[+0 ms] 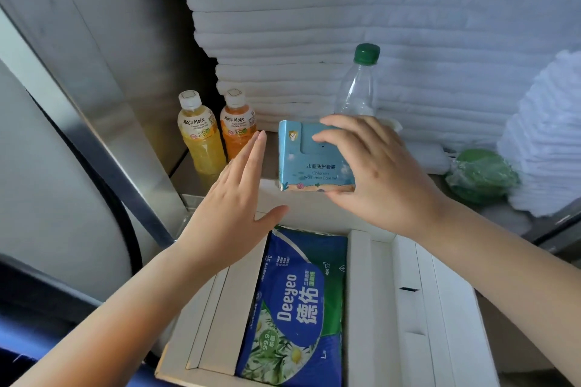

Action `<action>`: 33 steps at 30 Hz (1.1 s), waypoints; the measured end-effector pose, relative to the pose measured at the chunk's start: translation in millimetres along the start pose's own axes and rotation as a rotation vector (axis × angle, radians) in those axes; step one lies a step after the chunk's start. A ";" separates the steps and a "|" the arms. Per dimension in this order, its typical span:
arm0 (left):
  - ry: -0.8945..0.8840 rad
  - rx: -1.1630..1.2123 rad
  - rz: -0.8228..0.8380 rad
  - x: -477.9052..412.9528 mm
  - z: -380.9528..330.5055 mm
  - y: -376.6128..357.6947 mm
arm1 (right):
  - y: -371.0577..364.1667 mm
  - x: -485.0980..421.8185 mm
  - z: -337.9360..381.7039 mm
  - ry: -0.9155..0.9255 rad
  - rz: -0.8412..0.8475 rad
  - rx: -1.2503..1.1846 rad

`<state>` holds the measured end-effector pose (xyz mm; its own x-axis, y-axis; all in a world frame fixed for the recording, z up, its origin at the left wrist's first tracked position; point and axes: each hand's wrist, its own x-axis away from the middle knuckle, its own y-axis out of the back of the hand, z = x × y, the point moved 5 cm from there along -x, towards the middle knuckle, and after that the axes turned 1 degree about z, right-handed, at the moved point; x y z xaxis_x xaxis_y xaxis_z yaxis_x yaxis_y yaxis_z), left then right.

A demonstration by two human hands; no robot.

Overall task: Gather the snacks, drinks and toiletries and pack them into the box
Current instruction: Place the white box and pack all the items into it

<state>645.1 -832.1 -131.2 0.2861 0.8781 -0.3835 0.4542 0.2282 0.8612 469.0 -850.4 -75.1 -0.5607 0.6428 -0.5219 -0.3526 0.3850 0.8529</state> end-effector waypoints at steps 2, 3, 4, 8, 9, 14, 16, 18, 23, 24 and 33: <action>-0.040 0.079 0.018 -0.6 -7.7 1.9 | 4.8 5.5 3.2 0.018 -0.019 0.023; -0.061 0.113 0.023 -1.6 -11.9 2.9 | 7.1 7.2 3.9 0.021 -0.025 0.023; -0.084 0.135 0.023 -2.8 -16.1 3.9 | 8.9 8.5 4.3 0.020 -0.024 0.016; -0.128 0.177 0.003 -5.0 -26.0 8.5 | 7.2 16.5 6.7 0.024 0.055 -0.007; -0.145 0.160 -0.011 -3.9 -26.8 8.9 | 5.1 19.4 8.0 0.030 0.083 -0.012; -0.200 0.047 0.006 1.5 -29.1 5.8 | -3.2 29.5 12.8 0.052 0.157 -0.001; -0.198 -0.015 -0.011 0.6 -28.3 8.0 | -5.2 32.4 12.6 0.066 0.201 -0.006; -0.182 -0.040 -0.012 0.7 -28.1 10.2 | -6.2 37.8 10.9 0.095 0.261 -0.013; -0.146 0.110 0.140 11.2 -23.8 7.6 | -2.0 50.5 12.5 0.136 0.324 -0.074; -0.162 0.116 0.162 13.3 -23.6 6.6 | -2.2 52.4 13.7 0.135 0.339 -0.085; -0.189 -0.090 0.345 29.7 -21.8 -26.3 | -37.6 65.7 20.9 0.150 0.644 -0.047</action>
<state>623.2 -802.8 -158.0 0.5626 0.8188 -0.1142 0.2314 -0.0233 0.9726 461.1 -808.8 -141.3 -0.7674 0.6343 0.0932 0.0572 -0.0770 0.9954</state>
